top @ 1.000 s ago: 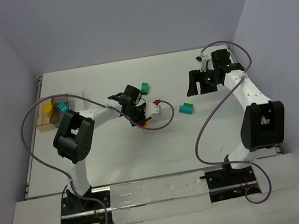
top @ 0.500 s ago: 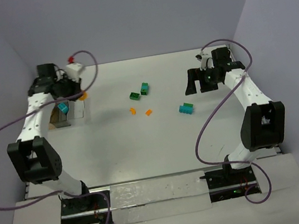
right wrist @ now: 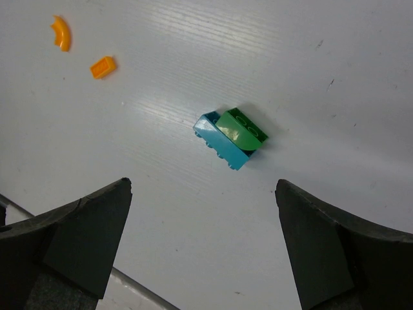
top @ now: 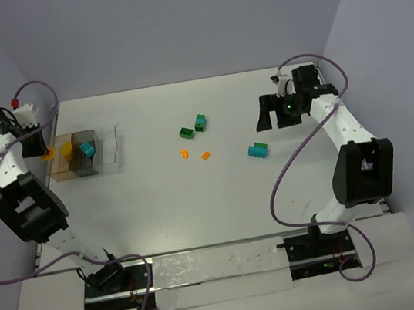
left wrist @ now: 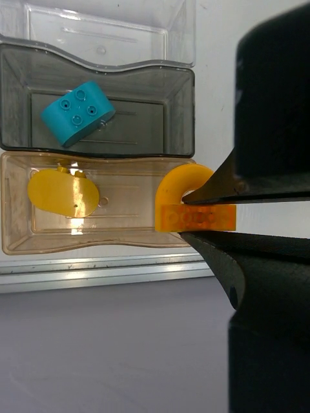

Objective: Sort the legos into containers by color

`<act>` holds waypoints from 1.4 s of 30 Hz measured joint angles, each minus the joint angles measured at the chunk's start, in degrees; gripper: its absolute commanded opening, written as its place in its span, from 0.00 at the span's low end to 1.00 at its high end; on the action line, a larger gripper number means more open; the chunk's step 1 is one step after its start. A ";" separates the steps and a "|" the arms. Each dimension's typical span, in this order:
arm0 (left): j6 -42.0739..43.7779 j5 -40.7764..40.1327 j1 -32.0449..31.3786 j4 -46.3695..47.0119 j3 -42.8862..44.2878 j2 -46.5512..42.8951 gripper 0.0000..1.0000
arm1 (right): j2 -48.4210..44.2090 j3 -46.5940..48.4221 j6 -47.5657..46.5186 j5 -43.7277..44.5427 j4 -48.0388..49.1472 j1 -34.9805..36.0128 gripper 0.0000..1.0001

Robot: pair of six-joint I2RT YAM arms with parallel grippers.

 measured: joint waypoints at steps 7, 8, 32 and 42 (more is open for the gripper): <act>0.28 -0.81 -0.30 -0.38 0.29 4.21 0.12 | 0.07 0.02 -0.02 0.01 -0.27 0.09 1.00; 0.34 -0.89 -0.28 -0.39 0.28 4.71 0.13 | 0.07 0.02 -0.02 0.00 -0.27 0.09 1.00; 0.43 -2.43 -1.88 -0.10 0.68 11.18 0.48 | 0.07 0.00 -0.02 -0.76 -0.25 0.09 1.00; 0.42 -2.60 -2.62 0.04 3.70 11.16 0.56 | 0.07 0.00 -0.02 -1.09 -0.25 0.09 1.00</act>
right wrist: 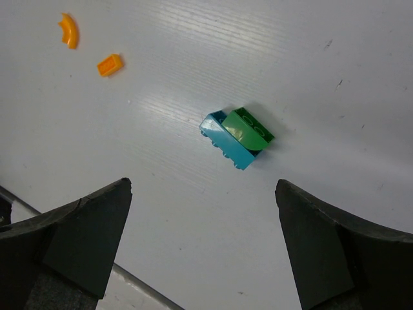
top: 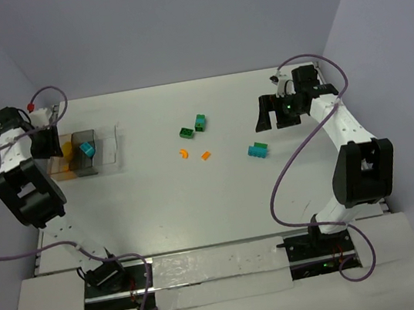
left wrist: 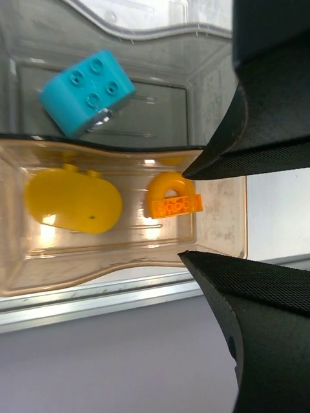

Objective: Sort the legos into containers by color

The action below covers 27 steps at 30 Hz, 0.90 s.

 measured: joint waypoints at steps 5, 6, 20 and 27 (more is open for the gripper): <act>0.08 0.33 -2.76 0.00 1.44 -3.18 0.60 | 0.00 0.00 0.00 0.00 -0.02 0.00 1.00; 0.10 0.38 -4.20 0.03 1.44 -4.54 0.61 | 0.00 0.00 0.00 0.01 -0.01 0.00 1.00; -6.75 8.56 -49.14 6.35 -4.06 -11.28 0.65 | 0.09 0.00 0.02 1.56 -0.20 -0.02 1.00; -19.86 3.49 -54.73 10.62 -9.41 -4.12 0.70 | 0.09 0.00 -0.02 2.61 -0.48 -0.94 1.00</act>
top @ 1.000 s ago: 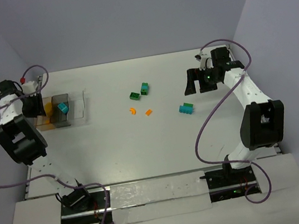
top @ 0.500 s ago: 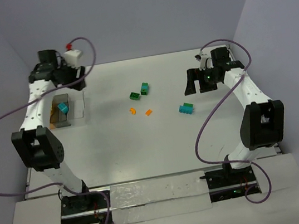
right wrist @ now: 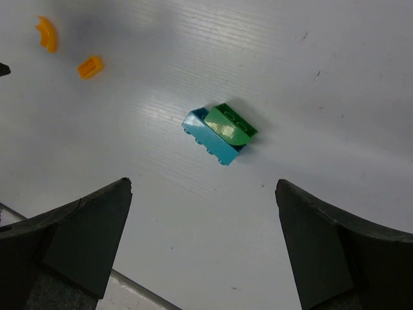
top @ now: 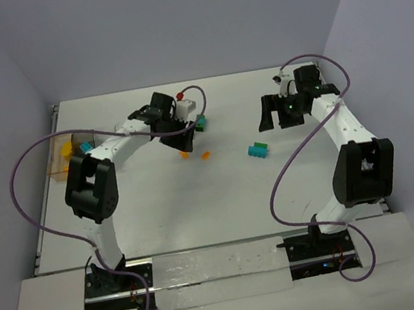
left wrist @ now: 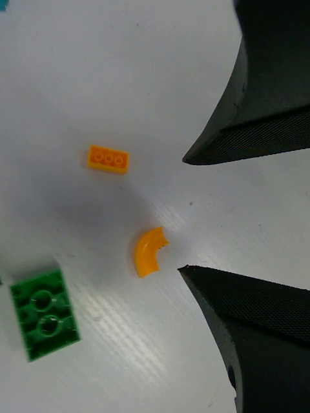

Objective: Sort the legos into containers by color

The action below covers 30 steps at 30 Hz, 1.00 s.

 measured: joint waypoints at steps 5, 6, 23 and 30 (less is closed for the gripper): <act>-6.95 -7.39 -1.79 0.42 -3.16 0.39 0.63 | 0.00 0.00 -0.04 0.04 0.00 -0.35 1.00; -8.53 -9.11 -2.40 0.31 -2.94 0.86 0.62 | -0.02 0.00 -0.06 0.02 0.02 -0.35 1.00; -21.77 -21.89 -4.31 -0.07 1.14 8.73 0.59 | -0.18 -0.02 -0.26 -0.22 0.02 -0.35 1.00; -22.64 -22.24 -5.59 -0.29 2.62 10.34 0.51 | -0.22 -0.04 -0.42 -0.20 0.02 -0.35 1.00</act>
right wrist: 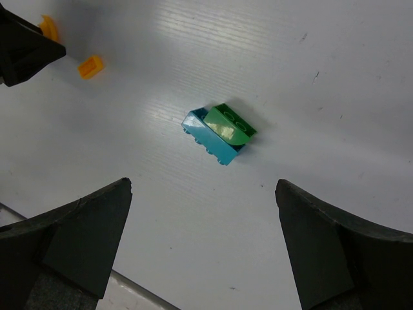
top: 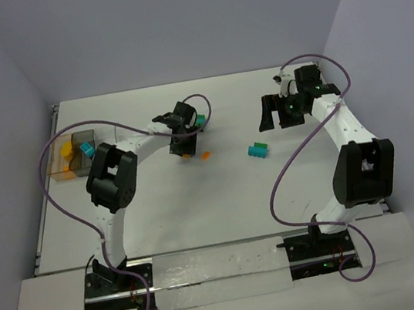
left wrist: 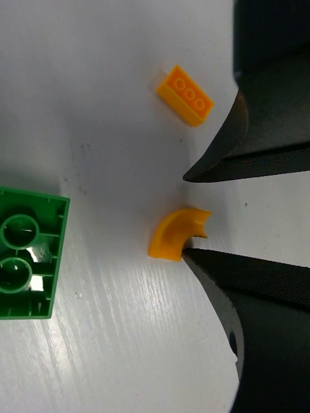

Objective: Sort the legos into containers by color

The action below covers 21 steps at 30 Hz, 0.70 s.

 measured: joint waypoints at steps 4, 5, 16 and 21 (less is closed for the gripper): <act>-0.07 0.14 -0.52 -0.02 0.36 0.19 0.39 | 0.00 0.00 0.00 -0.01 0.00 0.00 1.00; -0.07 0.16 -0.60 -0.04 0.36 0.21 0.35 | 0.00 0.00 0.00 -0.01 0.00 0.00 1.00; 1.12 0.55 -0.76 -0.04 0.40 0.28 0.05 | 0.00 -0.02 0.00 -0.01 0.00 -0.01 1.00; 4.46 -0.50 -0.38 -0.24 0.24 -0.42 0.00 | 0.00 -0.01 0.00 -0.01 0.00 0.00 1.00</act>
